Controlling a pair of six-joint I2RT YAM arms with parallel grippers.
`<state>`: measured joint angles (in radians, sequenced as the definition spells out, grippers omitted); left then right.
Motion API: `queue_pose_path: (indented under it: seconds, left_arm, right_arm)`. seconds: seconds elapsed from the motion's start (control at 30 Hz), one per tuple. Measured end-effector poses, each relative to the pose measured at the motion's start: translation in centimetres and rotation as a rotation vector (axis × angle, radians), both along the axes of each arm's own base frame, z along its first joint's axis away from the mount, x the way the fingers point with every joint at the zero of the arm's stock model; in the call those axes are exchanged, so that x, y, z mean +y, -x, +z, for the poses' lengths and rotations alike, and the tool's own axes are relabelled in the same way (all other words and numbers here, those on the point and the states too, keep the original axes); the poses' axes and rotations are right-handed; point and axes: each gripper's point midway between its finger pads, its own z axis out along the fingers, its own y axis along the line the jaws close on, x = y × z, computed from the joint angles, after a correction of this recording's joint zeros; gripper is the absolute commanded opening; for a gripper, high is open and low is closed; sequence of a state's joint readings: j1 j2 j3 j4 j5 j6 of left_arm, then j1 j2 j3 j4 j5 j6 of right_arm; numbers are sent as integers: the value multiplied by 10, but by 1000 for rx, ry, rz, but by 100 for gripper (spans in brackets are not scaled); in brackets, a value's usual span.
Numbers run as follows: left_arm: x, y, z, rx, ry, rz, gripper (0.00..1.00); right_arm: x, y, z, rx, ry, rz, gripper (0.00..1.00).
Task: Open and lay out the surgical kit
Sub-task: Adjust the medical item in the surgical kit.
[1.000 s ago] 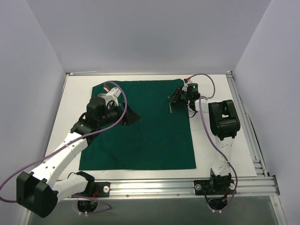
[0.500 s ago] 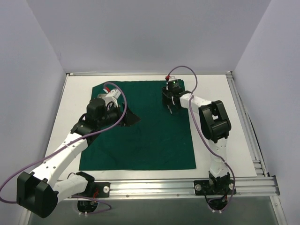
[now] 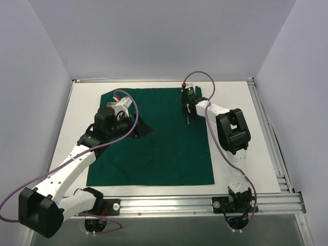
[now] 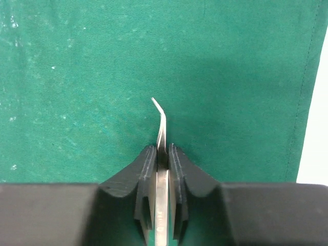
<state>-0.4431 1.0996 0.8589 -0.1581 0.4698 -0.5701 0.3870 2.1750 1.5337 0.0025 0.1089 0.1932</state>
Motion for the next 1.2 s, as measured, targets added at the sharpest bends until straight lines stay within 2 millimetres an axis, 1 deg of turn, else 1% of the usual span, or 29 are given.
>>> queue_pose_path:
  seconds: [0.07, 0.23, 0.3, 0.33, 0.4, 0.43, 0.53, 0.7, 0.8, 0.87, 0.9, 1.03, 1.2]
  left_arm:
    - [0, 0, 0, 1, 1, -3, 78]
    - [-1, 2, 1, 2, 5, -12, 78]
    - [-2, 3, 1, 2, 7, -17, 79]
    - [-2, 3, 1, 2, 9, -21, 83]
    - [-4, 5, 4, -1, 20, -35, 84]
    - [-5, 5, 5, -4, 26, -43, 84]
    - [-10, 7, 13, -24, 57, -73, 85]
    - [-15, 6, 26, -70, 96, -99, 86]
    - [-17, 5, 31, -91, 112, -104, 85]
    - [-19, 4, 36, -104, 130, -106, 83]
    - [-20, 3, 38, -109, 138, -108, 83]
    - [-26, -1, 43, -126, 188, -119, 77]
    - [-32, -4, 41, -118, 227, -137, 77]
  right_arm:
    - [0, 0, 1, -2, 2, 4, 0]
    - [6, 4, 6, -2, -45, 25, 0]
    - [9, 4, 14, -9, -78, 27, 0]
    - [13, 5, 20, -14, -103, 33, 0]
    - [21, 11, 38, -33, -182, 50, 0]
    - [27, 17, 49, -41, -236, 62, 0]
    - [47, 34, 100, -100, -434, 126, 0]
    - [82, 62, 201, -258, -763, 277, 0]
    - [98, 89, 241, -304, -928, 368, 0]
    - [108, 104, 254, -304, -1016, 409, 0]
    - [113, 111, 257, -295, -1053, 425, 0]
    - [133, 135, 259, -226, -1158, 465, 0]
    - [156, 159, 271, -184, -1233, 522, 0]
